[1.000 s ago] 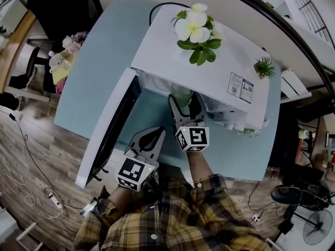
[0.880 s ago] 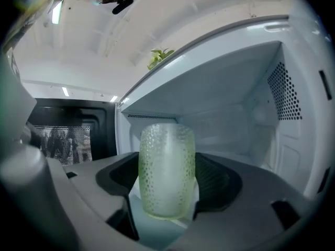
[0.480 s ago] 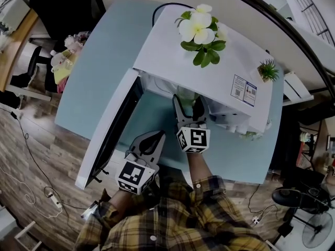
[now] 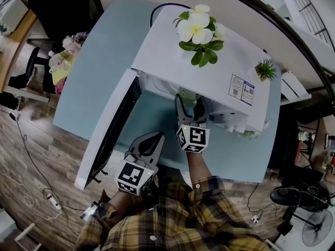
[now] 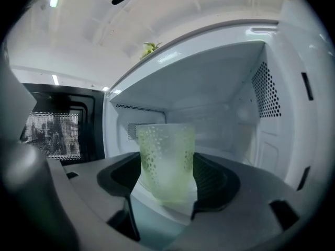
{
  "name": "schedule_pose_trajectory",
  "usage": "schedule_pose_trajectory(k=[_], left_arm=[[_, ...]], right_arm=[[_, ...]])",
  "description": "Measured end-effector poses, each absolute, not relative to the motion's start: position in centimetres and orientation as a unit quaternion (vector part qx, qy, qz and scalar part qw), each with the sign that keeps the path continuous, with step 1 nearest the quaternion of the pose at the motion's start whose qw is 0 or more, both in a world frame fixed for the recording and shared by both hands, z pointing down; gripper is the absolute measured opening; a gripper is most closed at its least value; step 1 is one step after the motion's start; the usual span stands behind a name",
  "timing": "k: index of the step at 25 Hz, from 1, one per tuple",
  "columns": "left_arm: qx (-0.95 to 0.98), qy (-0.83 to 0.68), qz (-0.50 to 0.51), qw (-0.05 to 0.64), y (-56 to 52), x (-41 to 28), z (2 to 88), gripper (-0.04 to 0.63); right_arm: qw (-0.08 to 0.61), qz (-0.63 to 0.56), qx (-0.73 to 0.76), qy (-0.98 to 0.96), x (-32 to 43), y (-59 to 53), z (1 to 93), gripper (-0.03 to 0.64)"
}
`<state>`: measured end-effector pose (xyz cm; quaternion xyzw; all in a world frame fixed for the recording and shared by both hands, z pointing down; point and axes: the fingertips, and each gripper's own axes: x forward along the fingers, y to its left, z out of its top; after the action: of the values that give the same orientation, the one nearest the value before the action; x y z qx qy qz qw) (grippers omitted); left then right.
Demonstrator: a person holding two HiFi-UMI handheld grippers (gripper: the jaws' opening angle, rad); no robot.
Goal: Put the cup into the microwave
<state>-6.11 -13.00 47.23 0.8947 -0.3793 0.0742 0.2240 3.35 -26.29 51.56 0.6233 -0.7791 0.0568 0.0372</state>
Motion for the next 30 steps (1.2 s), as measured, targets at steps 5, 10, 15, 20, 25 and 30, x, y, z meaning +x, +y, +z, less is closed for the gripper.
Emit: schedule_pose_trajectory(k=[5,10,15,20,25,30], left_arm=[[0.896,-0.376,0.074,0.223,-13.0,-6.1,47.1,-0.009],[0.895,-0.379,0.074,0.224,-13.2,-6.5,47.2,-0.009],[0.897,-0.375,0.073,0.224,-13.2,-6.4,47.1,-0.009],[0.896,-0.376,0.072,0.225,-13.3,-6.6,47.2,-0.009],[0.895,-0.378,0.072,0.226,-13.5,-6.8,47.2,-0.009],[0.893,-0.384,0.073,0.223,-13.8,-7.2,47.1,-0.009]], right_arm=[[0.060,0.092,0.621,-0.776,3.1,-26.4,53.2,0.307],[0.066,0.105,0.622,-0.774,3.3,-25.7,53.9,0.305],[0.075,0.096,0.629,-0.768,3.5,-25.2,53.8,0.251],[0.089,0.088,0.644,-0.755,4.1,-25.2,54.1,0.102],[0.089,0.091,0.647,-0.751,4.3,-25.7,54.1,0.028],[0.086,0.092,0.645,-0.753,4.0,-25.8,53.9,0.021]])
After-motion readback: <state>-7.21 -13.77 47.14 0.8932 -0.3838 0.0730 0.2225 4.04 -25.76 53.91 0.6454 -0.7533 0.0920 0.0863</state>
